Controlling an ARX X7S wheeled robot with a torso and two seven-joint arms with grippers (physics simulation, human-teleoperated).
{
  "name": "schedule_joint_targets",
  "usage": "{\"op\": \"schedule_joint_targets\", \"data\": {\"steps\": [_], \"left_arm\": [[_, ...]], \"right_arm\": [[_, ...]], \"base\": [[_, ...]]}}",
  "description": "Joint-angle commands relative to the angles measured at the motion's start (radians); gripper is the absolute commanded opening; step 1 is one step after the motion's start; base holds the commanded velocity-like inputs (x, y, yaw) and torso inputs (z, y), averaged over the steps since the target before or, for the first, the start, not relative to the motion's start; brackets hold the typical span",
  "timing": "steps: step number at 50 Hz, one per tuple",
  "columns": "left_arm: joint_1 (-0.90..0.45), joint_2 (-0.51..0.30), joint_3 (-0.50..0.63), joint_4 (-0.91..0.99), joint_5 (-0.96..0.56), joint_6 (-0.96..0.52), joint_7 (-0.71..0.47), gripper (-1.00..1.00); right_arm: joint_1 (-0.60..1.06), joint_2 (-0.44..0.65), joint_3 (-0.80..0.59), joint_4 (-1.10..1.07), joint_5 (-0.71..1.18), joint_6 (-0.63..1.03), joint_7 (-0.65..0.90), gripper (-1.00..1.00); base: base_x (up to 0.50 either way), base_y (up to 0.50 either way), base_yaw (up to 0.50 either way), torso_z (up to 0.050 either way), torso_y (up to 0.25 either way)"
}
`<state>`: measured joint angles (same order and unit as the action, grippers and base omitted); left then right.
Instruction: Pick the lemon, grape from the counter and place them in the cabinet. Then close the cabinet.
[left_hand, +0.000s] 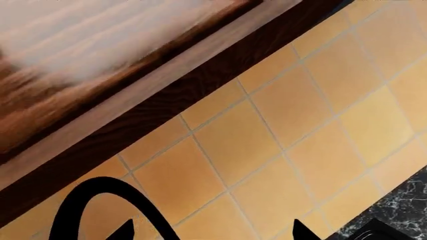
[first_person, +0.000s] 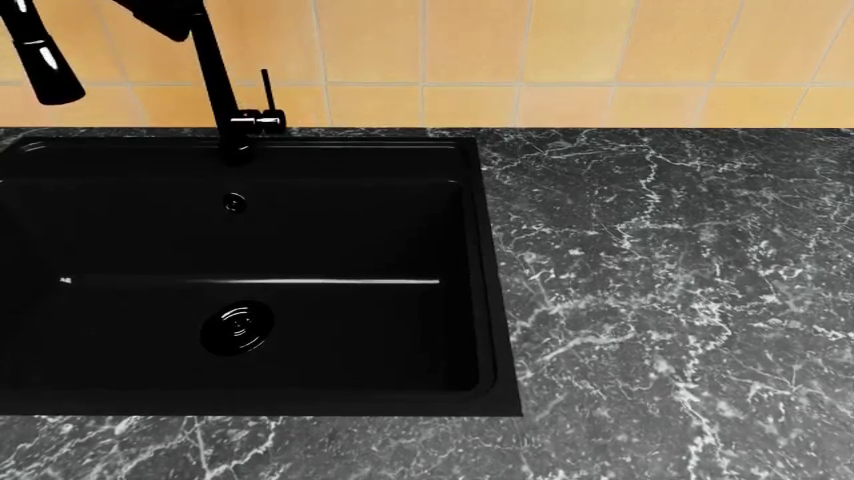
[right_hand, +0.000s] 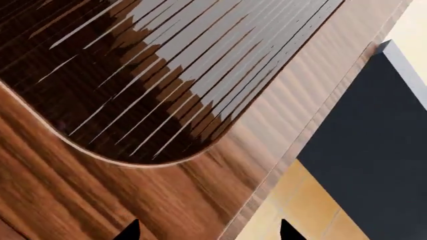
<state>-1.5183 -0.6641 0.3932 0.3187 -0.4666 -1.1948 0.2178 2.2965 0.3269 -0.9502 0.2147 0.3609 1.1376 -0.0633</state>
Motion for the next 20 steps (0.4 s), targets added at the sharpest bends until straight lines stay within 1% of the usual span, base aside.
{"op": "schedule_joint_targets", "data": {"steps": [1,7,16,20], "left_arm": [[-0.005,-0.003,-0.023,-0.012,0.013,0.001,-0.029,1.0],[-0.003,-0.016,-0.04,0.019,0.007,-0.023,-0.043,1.0],[0.046,-0.067,-0.057,0.109,-0.002,-0.066,-0.065,1.0],[0.069,-0.079,-0.085,0.162,-0.018,-0.09,-0.078,1.0]], "right_arm": [[-0.037,0.112,0.1,-0.252,0.021,0.141,0.066,1.0],[-0.088,0.171,0.156,-0.375,0.035,0.206,0.111,1.0],[-0.189,0.266,0.254,-0.519,0.05,0.277,0.178,1.0],[-0.239,0.31,0.292,-0.565,0.052,0.315,0.207,1.0]], "base": [[0.0,0.0,0.0,0.0,0.0],[0.0,0.0,0.0,0.0,0.0],[0.0,0.0,0.0,0.0,0.0],[0.0,0.0,0.0,0.0,0.0]]}}
